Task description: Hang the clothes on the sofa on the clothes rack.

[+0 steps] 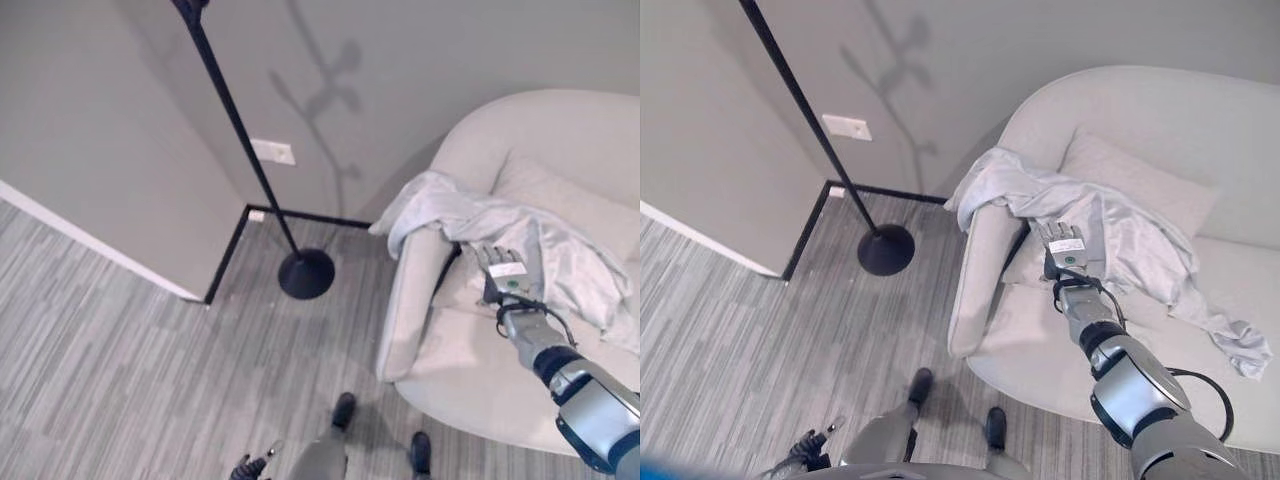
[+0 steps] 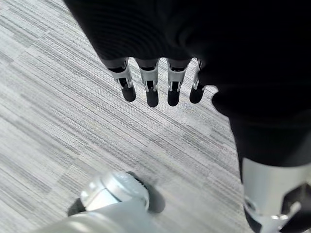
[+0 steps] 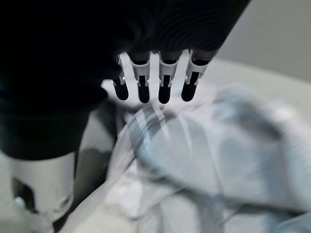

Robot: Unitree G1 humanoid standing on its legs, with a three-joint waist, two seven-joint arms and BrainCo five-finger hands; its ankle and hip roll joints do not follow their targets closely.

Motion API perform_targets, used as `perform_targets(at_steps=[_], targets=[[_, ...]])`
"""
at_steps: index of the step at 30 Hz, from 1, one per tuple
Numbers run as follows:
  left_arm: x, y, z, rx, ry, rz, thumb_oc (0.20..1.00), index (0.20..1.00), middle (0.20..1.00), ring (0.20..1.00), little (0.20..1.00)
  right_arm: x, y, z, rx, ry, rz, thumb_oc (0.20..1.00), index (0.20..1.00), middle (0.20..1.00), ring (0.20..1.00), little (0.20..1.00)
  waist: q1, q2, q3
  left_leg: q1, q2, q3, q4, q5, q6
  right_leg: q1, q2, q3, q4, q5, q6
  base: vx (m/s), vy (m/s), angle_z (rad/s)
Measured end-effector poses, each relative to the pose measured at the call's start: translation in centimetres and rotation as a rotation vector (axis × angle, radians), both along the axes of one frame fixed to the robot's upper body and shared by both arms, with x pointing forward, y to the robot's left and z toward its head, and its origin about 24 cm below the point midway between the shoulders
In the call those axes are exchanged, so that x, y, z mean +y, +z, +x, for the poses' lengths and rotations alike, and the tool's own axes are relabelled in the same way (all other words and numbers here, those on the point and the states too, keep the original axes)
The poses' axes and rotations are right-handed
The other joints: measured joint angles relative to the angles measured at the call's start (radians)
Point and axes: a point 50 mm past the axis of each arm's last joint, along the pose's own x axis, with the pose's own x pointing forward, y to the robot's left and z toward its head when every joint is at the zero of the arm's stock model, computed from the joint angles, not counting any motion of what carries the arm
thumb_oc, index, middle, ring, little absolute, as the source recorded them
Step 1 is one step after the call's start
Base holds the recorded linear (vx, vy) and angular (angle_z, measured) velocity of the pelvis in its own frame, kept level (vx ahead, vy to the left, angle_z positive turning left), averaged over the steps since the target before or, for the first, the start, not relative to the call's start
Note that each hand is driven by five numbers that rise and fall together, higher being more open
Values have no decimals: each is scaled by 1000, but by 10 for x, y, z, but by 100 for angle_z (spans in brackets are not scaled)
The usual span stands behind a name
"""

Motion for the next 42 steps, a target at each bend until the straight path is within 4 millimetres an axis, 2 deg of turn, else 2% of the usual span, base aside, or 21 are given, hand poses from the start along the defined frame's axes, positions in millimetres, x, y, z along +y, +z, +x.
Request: perform_targets(at_steps=[5,8,10,13,16,17,19,21,23,26,29,31,34,38,42], targets=[[-4,7,25,-70,-23,-6,1000,1000,1000,1000,1000,0,14,12,-49,-61,-32,1000,1000,1000,1000,1000,27,6,21,-50,-5,-8,14,-1,-2,-39,-4,-7,0,2,-1,22,11,3],[-5,9,31,-86,-34,-2,1000,1000,1000,1000,1000,-11,22,13,-82,-110,-71,1000,1000,1000,1000,1000,36,10,23,-65,-18,-21,23,-2,-3,-47,-15,-16,0,-5,2,39,33,11],[-7,11,39,-102,-50,9,1000,1000,1000,1000,1000,-18,36,17,-142,-151,-84,1000,1000,1000,1000,1000,41,16,25,-88,-21,-24,23,-2,-2,-68,-18,-18,0,-1,4,13,11,4],[-7,12,41,-107,-49,15,1000,1000,1000,1000,1000,-21,40,17,-185,-172,-68,1000,1000,1000,1000,1000,45,16,26,-89,-30,-23,24,-2,-2,-68,-28,-18,0,-2,5,10,7,0],[-5,13,41,-106,-39,28,1000,1000,1000,1000,1000,-28,57,20,-297,-226,-11,1000,1000,1000,1000,1000,45,19,27,-89,-37,-22,23,-2,-2,-69,-36,-16,0,-3,7,0,0,0],[-3,13,41,-105,-36,33,1000,1000,1000,1000,1000,-30,66,21,-337,-225,-1,1000,1000,1000,1000,1000,42,19,27,-89,-38,-21,23,-2,-2,-70,-36,-15,0,-3,7,0,0,0],[3,14,40,-105,-17,46,1000,1000,1000,1000,1000,-33,96,25,-459,-196,15,1000,1000,1000,1000,1000,30,19,27,-88,-38,-19,23,-2,-2,-70,-37,-13,0,-3,7,0,0,0],[11,15,36,-98,46,64,1000,1000,1000,1000,1000,-33,144,22,-683,-156,93,1000,1000,1000,1000,1000,4,19,27,-85,-37,-13,23,-2,-2,-70,-37,-7,0,-2,7,-12,0,-8],[12,14,34,-89,57,68,1000,1000,1000,1000,1000,-33,162,17,-769,-152,106,1000,1000,1000,1000,1000,-8,18,27,-83,-39,1,34,-2,-2,-67,-39,5,0,0,9,2,-8,-14],[12,15,35,-95,53,67,1000,1000,1000,1000,1000,-34,165,8,-811,-153,151,1000,1000,1000,1000,1000,-31,18,26,-81,-36,2,43,-2,-2,-62,-37,9,0,2,8,18,-17,-7],[10,13,30,-82,29,63,1000,1000,1000,1000,1000,-40,148,-8,-777,-159,205,1000,1000,1000,1000,1000,-44,19,26,-62,-34,2,48,-2,-2,-42,-34,11,0,2,7,-1,-19,-2],[10,11,24,-60,10,68,1000,1000,1000,1000,1000,-40,146,-10,-765,-152,218,1000,1000,1000,1000,1000,-53,21,24,-62,-31,2,50,-2,-2,-42,-29,12,0,3,7,-11,-18,-2],[10,9,17,-37,-17,74,1000,1000,1000,1000,1000,-38,137,-3,-706,-141,221,1000,1000,1000,1000,1000,-57,24,23,-66,-22,0,51,-3,-3,-45,-21,9,0,6,5,0,0,0],[11,8,14,-24,-14,76,1000,1000,1000,1000,1000,-33,129,18,-593,-135,201,1000,1000,1000,1000,1000,-34,32,18,-101,-19,-6,53,-9,-10,-82,-18,12,1,22,4,-1,-3,-2],[15,6,7,-3,1,82,1000,1000,1000,1000,1000,-13,123,37,-507,-111,176,1000,1000,1000,1000,1000,-19,36,15,-109,-31,-12,52,-3,-1,-95,-28,9,19,22,14,31,11,5]])
